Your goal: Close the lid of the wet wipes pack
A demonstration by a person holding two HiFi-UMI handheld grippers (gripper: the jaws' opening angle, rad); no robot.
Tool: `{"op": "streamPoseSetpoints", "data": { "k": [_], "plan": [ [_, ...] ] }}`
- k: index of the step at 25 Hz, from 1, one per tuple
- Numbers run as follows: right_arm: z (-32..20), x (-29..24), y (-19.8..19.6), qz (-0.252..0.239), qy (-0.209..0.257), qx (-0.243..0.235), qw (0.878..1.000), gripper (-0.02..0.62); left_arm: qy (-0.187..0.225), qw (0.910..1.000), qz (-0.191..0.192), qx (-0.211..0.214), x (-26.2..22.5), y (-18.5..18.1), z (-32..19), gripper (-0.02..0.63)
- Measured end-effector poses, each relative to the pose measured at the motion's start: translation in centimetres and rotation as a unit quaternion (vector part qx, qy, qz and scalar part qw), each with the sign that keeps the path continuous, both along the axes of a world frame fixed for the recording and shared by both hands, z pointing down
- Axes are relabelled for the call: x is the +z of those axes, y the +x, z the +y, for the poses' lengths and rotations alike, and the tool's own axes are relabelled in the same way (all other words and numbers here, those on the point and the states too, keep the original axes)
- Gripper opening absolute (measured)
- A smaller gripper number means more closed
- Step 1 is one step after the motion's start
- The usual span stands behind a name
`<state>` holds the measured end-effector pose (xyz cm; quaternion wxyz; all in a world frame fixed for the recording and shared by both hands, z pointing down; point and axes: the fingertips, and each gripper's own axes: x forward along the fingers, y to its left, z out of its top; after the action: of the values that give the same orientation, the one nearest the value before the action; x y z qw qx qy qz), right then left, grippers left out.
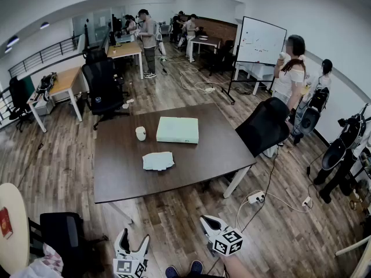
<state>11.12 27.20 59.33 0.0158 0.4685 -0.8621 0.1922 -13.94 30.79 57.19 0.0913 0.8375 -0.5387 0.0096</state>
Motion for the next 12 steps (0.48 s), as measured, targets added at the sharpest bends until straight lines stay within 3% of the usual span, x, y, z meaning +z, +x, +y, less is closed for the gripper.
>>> {"op": "streamPoseSetpoints", "data": {
  "k": [2, 4, 6, 8, 12],
  "plan": [
    [0.1, -0.4, -0.1, 0.006, 0.016, 0.005, 1.000, 0.011, -0.001, 1.0000, 0.004, 0.000, 0.2, 0.0, 0.1, 0.371],
    [0.1, -0.6, -0.4, 0.010, 0.024, 0.000, 1.000, 0.220, -0.003, 1.0000, 0.007, 0.000, 0.5, -0.1, 0.1, 0.371],
    [0.1, -0.5, -0.8, 0.012, 0.023, -0.010, 1.000, 0.268, -0.005, 1.0000, 0.008, -0.002, 0.6, -0.1, 0.1, 0.370],
    [0.1, -0.2, -1.0, 0.016, 0.020, -0.016, 1.000, 0.373, -0.005, 1.0000, 0.008, -0.001, 0.5, 0.0, 0.0, 0.371],
    [0.1, 0.0, -1.0, 0.026, 0.021, -0.018, 0.999, 0.425, -0.003, 1.0000, 0.006, 0.001, 0.4, 0.1, -0.3, 0.370]
  ]
}}
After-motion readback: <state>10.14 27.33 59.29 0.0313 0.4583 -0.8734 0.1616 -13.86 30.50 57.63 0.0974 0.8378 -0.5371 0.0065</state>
